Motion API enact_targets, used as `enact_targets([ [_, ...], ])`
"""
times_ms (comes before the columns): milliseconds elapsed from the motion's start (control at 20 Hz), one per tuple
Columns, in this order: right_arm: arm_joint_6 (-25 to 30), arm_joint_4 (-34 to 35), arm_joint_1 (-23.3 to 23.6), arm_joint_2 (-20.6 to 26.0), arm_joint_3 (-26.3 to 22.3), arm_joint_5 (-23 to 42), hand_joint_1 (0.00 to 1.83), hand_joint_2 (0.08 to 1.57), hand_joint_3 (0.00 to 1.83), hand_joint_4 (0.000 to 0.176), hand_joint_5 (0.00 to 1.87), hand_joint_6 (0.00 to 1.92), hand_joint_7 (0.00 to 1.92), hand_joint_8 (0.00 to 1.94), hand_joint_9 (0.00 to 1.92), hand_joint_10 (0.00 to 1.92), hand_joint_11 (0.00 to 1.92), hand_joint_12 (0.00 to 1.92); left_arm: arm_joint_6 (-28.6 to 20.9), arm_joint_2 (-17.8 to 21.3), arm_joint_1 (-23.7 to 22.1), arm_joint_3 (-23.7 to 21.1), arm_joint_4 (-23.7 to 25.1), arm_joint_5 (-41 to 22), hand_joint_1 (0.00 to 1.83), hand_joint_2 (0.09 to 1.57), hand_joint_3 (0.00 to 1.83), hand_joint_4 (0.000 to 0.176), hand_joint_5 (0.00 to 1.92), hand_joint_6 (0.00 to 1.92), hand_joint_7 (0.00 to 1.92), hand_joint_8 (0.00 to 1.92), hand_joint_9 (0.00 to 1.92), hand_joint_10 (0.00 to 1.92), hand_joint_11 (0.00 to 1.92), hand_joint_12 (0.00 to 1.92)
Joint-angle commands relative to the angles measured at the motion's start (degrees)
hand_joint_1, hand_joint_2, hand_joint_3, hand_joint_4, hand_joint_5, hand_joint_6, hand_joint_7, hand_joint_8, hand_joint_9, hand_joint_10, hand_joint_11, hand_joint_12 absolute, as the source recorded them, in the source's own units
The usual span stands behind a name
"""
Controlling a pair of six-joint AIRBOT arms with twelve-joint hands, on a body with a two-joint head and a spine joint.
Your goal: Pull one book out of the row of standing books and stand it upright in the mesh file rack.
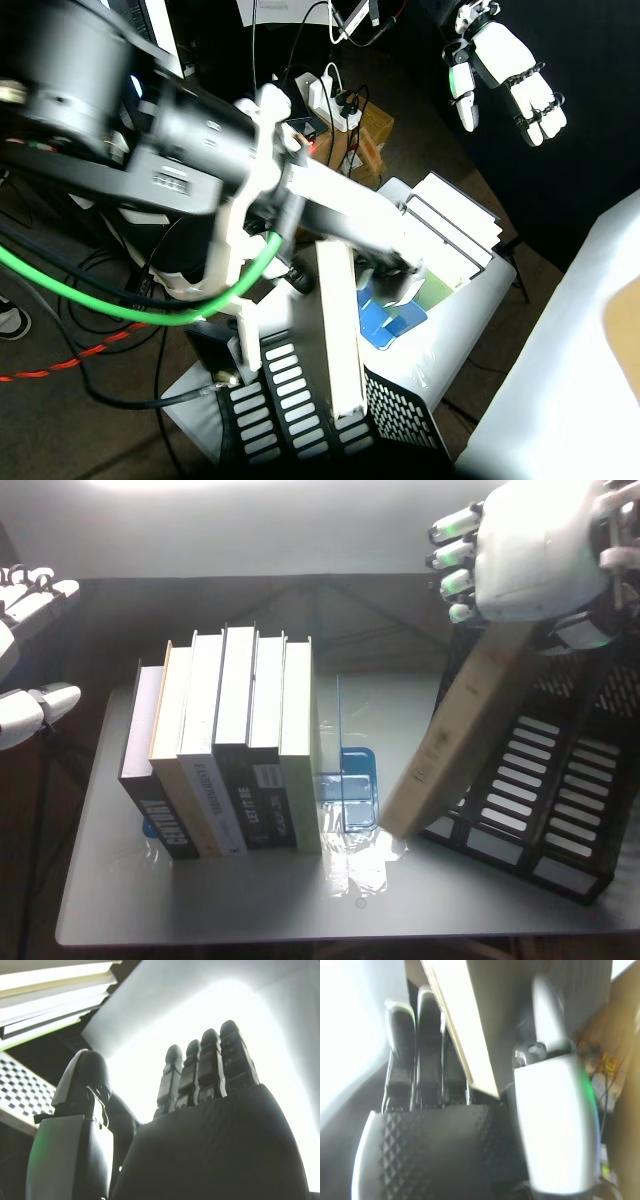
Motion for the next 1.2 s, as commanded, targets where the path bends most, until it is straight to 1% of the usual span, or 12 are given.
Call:
enact_targets([
  [0, 1.1, -3.4, 0.1, 0.1, 0.7, -5.1, 1.10, 1.23, 0.00, 0.000, 0.77, 1.28, 0.29, 0.94, 0.11, 1.42, 0.00, 1.92, -0.2, 0.5, -0.1, 0.1, -0.7, -6.7, 0.60, 1.34, 0.00, 0.000, 0.12, 0.01, 0.00, 0.00, 0.00, 0.00, 0.00, 0.00],
  [100, 6.5, -10.8, -1.3, -2.0, 2.5, -5.7, 1.10, 1.23, 0.00, 0.000, 0.76, 1.30, 0.29, 0.95, 0.11, 1.42, 0.00, 1.92, -0.3, 0.4, -0.1, 0.1, -0.7, -6.7, 0.58, 1.34, 0.00, 0.000, 0.10, 0.00, 0.00, 0.00, 0.00, 0.00, 0.00, 0.00],
  [150, 7.6, -12.0, -2.0, -3.1, 3.9, -5.8, 1.10, 1.23, 0.00, 0.000, 0.78, 1.28, 0.28, 0.95, 0.11, 1.43, 0.00, 1.92, -0.3, 0.4, -0.1, 0.1, -0.7, -6.7, 0.59, 1.34, 0.00, 0.000, 0.10, 0.00, 0.00, 0.00, 0.00, 0.00, 0.00, 0.00],
  [350, 10.1, -12.0, -4.0, -6.5, 9.1, -6.1, 1.10, 1.23, 0.00, 0.000, 0.77, 1.30, 0.28, 0.95, 0.11, 1.43, 0.00, 1.92, -0.9, 0.3, 0.2, 0.1, -0.7, -7.1, 0.59, 1.34, 0.00, 0.000, 0.10, 0.00, 0.00, 0.00, 0.00, 0.00, 0.00, 0.00],
  [700, 15.2, -12.0, -7.3, -9.8, 17.5, -8.7, 1.10, 1.22, 0.00, 0.000, 0.78, 1.28, 0.28, 0.96, 0.11, 1.43, 0.00, 1.92, -1.0, -0.2, 0.3, 0.3, -0.5, -7.3, 0.58, 1.35, 0.00, 0.000, 0.08, 0.00, 0.00, 0.00, 0.00, 0.00, 0.00, 0.00],
  [850, 15.8, -12.0, -8.2, -10.9, 20.2, -9.3, 1.10, 1.23, 0.00, 0.000, 0.76, 1.30, 0.28, 0.96, 0.11, 1.42, 0.00, 1.92, -1.5, -0.7, 0.3, 0.6, -0.3, -7.4, 0.56, 1.35, 0.00, 0.000, 0.09, 0.00, 0.00, 0.00, 0.00, 0.00, 0.00, 0.00],
  [900, 15.8, -12.0, -8.2, -11.1, 20.8, -9.3, 1.10, 1.23, 0.00, 0.000, 0.77, 1.30, 0.28, 0.96, 0.11, 1.43, 0.00, 1.92, -1.7, -0.9, 0.4, 0.8, -0.3, -7.5, 0.52, 1.36, 0.01, 0.000, 0.08, 0.00, 0.00, 0.00, 0.00, 0.00, 0.00, 0.00],
  [1100, 16.7, -12.0, -8.2, -12.3, 24.4, -9.7, 1.10, 1.23, 0.00, 0.000, 0.76, 1.30, 0.28, 0.96, 0.11, 1.42, 0.00, 1.92, -2.4, -1.5, 0.4, 1.4, 0.2, -7.4, 0.60, 1.35, 0.00, 0.000, 0.09, 0.00, 0.00, 0.00, 0.00, 0.00, 0.00, 0.00],
  [1150, 16.8, -12.0, -8.2, -12.4, 24.7, -9.9, 1.10, 1.23, 0.00, 0.000, 0.78, 1.28, 0.28, 0.96, 0.11, 1.43, 0.00, 1.92, -2.4, -1.6, 0.4, 1.4, 0.3, -7.4, 0.57, 1.35, 0.00, 0.000, 0.08, 0.00, 0.00, 0.00, 0.00, 0.00, 0.00, 0.00],
])
